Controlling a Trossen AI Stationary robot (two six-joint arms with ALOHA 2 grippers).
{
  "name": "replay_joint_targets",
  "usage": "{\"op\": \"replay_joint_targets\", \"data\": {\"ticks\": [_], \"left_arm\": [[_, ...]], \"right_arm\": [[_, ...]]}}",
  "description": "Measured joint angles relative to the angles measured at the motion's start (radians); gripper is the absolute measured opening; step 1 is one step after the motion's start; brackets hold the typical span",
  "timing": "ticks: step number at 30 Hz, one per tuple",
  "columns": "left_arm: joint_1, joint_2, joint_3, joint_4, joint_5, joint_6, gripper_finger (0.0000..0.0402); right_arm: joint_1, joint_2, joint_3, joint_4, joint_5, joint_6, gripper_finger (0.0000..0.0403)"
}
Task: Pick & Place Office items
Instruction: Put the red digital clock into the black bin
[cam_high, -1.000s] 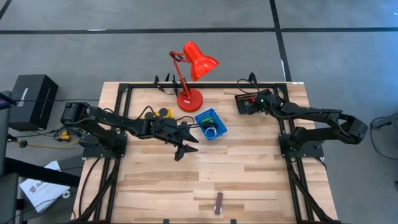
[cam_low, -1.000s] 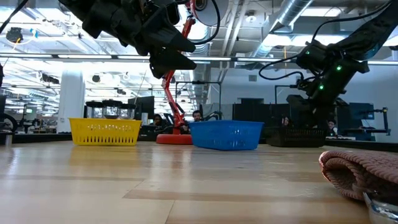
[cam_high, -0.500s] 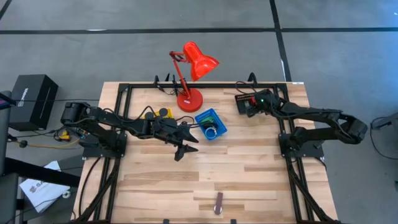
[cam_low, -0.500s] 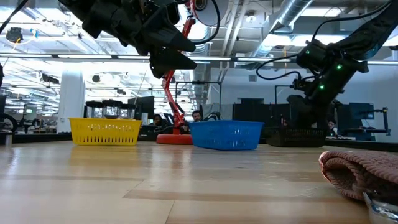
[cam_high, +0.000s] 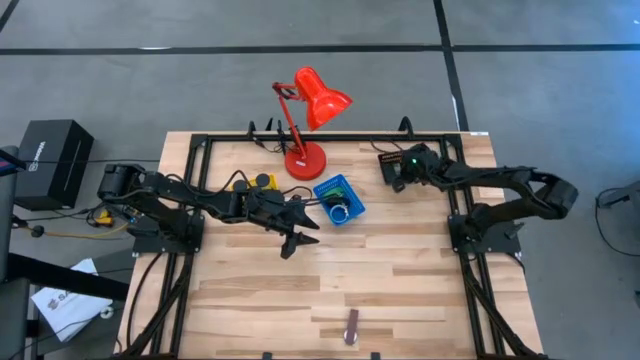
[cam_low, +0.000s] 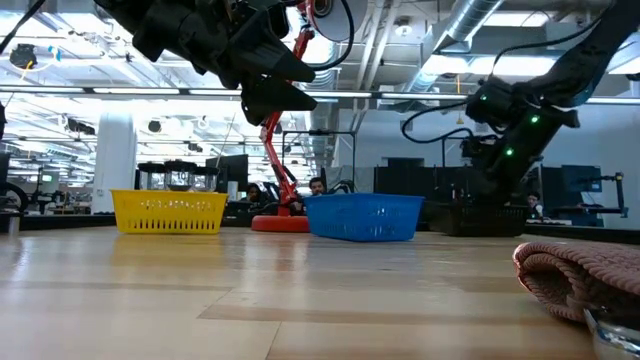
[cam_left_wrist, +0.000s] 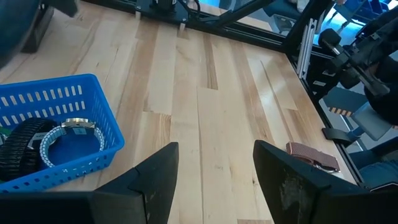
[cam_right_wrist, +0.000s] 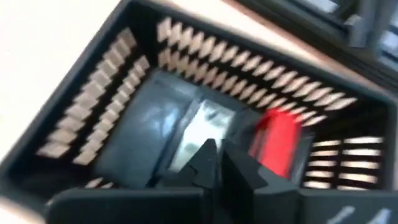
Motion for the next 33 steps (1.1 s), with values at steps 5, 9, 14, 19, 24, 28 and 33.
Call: {"op": "replay_joint_targets", "data": {"ticks": [5, 9, 14, 19, 24, 28, 33], "left_arm": [[0.000, 0.000, 0.000, 0.001, 0.000, 0.000, 0.0204], [0.000, 0.000, 0.000, 0.001, 0.000, 0.000, 0.0204], [0.000, 0.000, 0.000, 0.000, 0.000, 0.000, 0.0204], [0.000, 0.000, 0.000, 0.000, 0.000, 0.000, 0.0204], [0.000, 0.000, 0.000, 0.000, 0.000, 0.000, 0.0204], [0.000, 0.000, 0.000, 0.000, 0.000, 0.000, 0.0204], [0.000, 0.000, 0.000, 0.000, 0.000, 0.000, 0.0204]], "right_arm": [[-0.020, 0.054, 0.071, -0.056, 0.040, 0.030, 0.0014], [-0.023, 0.056, 0.118, -0.153, 0.084, 0.066, 0.0004], [-0.047, 0.055, 0.134, -0.247, 0.123, 0.109, 0.0003], [-0.081, 0.054, 0.135, -0.290, 0.193, 0.121, 0.0002], [-0.073, 0.053, 0.133, -0.290, 0.220, 0.121, 0.0001], [-0.057, 0.039, 0.131, -0.302, 0.268, 0.116, 0.0001], [-0.046, 0.000, 0.131, -0.323, 0.313, 0.145, 0.0000]]}}
